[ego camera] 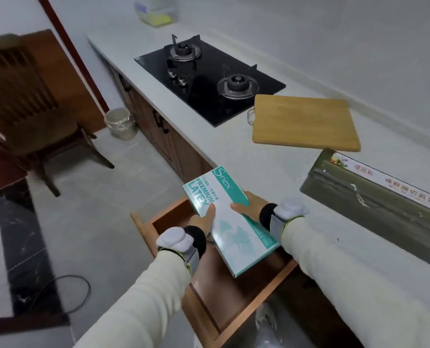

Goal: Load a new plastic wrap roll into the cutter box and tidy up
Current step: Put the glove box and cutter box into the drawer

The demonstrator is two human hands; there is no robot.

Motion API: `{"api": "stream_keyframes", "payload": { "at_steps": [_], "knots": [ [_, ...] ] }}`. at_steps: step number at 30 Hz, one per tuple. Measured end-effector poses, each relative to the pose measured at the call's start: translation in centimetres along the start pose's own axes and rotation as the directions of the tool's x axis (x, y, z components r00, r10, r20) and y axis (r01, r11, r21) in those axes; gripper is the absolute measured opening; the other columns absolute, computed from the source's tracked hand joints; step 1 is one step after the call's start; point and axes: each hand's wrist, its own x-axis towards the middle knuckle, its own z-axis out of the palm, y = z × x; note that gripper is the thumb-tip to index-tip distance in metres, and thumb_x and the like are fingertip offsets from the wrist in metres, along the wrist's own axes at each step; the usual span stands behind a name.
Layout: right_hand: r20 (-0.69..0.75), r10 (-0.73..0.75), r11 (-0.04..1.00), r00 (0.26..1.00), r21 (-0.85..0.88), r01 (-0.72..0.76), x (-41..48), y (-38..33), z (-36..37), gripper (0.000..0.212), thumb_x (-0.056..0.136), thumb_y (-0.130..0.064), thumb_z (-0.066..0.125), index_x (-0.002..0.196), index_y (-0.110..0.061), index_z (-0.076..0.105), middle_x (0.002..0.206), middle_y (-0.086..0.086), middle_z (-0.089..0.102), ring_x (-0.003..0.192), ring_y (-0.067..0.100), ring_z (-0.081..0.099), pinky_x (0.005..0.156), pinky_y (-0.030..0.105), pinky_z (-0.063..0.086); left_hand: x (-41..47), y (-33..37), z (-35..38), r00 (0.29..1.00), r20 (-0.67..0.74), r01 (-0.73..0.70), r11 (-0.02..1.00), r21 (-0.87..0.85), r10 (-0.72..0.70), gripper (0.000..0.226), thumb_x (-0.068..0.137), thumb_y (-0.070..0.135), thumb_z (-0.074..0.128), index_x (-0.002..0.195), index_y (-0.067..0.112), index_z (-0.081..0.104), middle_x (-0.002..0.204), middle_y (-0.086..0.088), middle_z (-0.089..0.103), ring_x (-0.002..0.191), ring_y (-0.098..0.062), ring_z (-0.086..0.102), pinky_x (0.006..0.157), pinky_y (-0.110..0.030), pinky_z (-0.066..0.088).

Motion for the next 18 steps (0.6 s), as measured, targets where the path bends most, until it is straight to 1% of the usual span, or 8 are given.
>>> {"api": "stream_keyframes", "payload": {
  "at_steps": [2, 4, 6, 7, 9, 11, 15, 18],
  "knots": [
    [0.035, 0.042, 0.999, 0.999, -0.032, -0.041, 0.9, 1.2, 1.8, 0.055, 0.084, -0.047, 0.056, 0.126, -0.012, 0.052, 0.125, 0.011, 0.060, 0.098, 0.020, 0.059, 0.078, 0.023, 0.037, 0.1, -1.6, 0.1, 1.000, -0.002, -0.012, 0.996, -0.089, 0.011, 0.055, 0.093, 0.041, 0.051, 0.131, 0.002, 0.049, 0.128, -0.019, 0.058, 0.095, -0.028, 0.064, 0.066, -0.029, 0.056],
    [0.013, 0.153, 0.974, 0.988, -0.169, -0.148, 1.9, 2.8, 3.3, 0.061, 0.084, -0.053, 0.055, 0.129, -0.014, 0.048, 0.129, 0.011, 0.056, 0.109, 0.026, 0.058, 0.083, 0.029, 0.043, 0.3, -3.1, 0.4, 0.999, -0.036, -0.023, 0.997, -0.068, 0.021, 0.050, 0.094, 0.038, 0.051, 0.135, 0.009, 0.046, 0.126, -0.014, 0.059, 0.087, -0.023, 0.065, 0.060, -0.028, 0.057],
    [-0.061, 0.269, 0.912, 0.961, -0.304, -0.275, 3.1, 4.3, 4.7, 0.064, 0.085, -0.054, 0.053, 0.132, -0.012, 0.043, 0.133, 0.013, 0.047, 0.115, 0.031, 0.055, 0.093, 0.036, 0.047, 0.8, -4.3, 1.1, 0.998, 0.042, 0.045, 0.983, -0.177, -0.039, 0.043, 0.097, 0.033, 0.048, 0.136, 0.014, 0.044, 0.122, -0.010, 0.061, 0.081, -0.019, 0.064, 0.056, -0.024, 0.057],
    [-0.091, 0.298, 0.883, 0.950, -0.351, -0.311, 3.6, 4.8, 5.4, 0.065, 0.085, -0.054, 0.053, 0.132, -0.011, 0.041, 0.133, 0.014, 0.044, 0.115, 0.031, 0.054, 0.095, 0.038, 0.047, 1.2, -4.8, 1.3, 0.998, 0.052, 0.050, 0.984, -0.170, -0.042, 0.044, 0.097, 0.032, 0.047, 0.137, 0.013, 0.043, 0.128, -0.011, 0.058, 0.089, -0.021, 0.064, 0.065, -0.024, 0.057],
    [-0.132, 0.303, 0.852, 0.944, -0.406, -0.330, 4.5, 5.7, 6.8, 0.063, 0.085, -0.049, 0.055, 0.131, -0.009, 0.039, 0.131, 0.015, 0.042, 0.115, 0.032, 0.051, 0.096, 0.038, 0.044, 2.0, -4.9, 1.6, 0.995, -0.063, 0.080, 0.991, 0.108, -0.074, 0.050, 0.096, 0.035, 0.047, 0.137, 0.006, 0.042, 0.136, -0.017, 0.051, 0.118, -0.031, 0.054, 0.093, -0.033, 0.045],
    [-0.147, 0.297, 0.853, 0.943, -0.402, -0.331, 5.4, 6.8, 8.1, 0.063, 0.084, -0.043, 0.057, 0.133, -0.008, 0.034, 0.131, 0.014, 0.041, 0.118, 0.032, 0.045, 0.097, 0.039, 0.040, 3.4, -5.2, 1.9, 0.985, -0.159, 0.110, 0.965, 0.237, -0.073, 0.055, 0.096, 0.037, 0.047, 0.136, 0.000, 0.042, 0.138, -0.020, 0.048, 0.128, -0.033, 0.046, 0.102, -0.035, 0.036],
    [-0.118, 0.318, 0.873, 0.941, -0.350, -0.339, 6.6, 8.7, 9.1, 0.074, 0.083, -0.042, 0.056, 0.141, -0.013, 0.020, 0.135, 0.012, 0.037, 0.119, 0.035, 0.040, 0.094, 0.039, 0.037, 6.0, -6.2, 3.1, 0.979, -0.104, 0.194, 0.966, 0.170, -0.178, 0.060, 0.096, 0.041, 0.045, 0.139, 0.000, 0.038, 0.143, -0.020, 0.043, 0.132, -0.034, 0.041, 0.110, -0.037, 0.033],
    [-0.102, 0.354, 0.878, 0.930, -0.307, -0.368, 8.3, 9.9, 9.2, 0.078, 0.081, -0.042, 0.058, 0.142, -0.015, 0.018, 0.136, 0.012, 0.038, 0.120, 0.036, 0.041, 0.096, 0.038, 0.037, 9.0, -7.1, 4.3, 0.975, 0.001, 0.219, 0.968, -0.122, -0.220, 0.057, 0.096, 0.036, 0.048, 0.141, 0.005, 0.035, 0.143, -0.012, 0.044, 0.130, -0.032, 0.044, 0.110, -0.037, 0.034]
  ]
}}
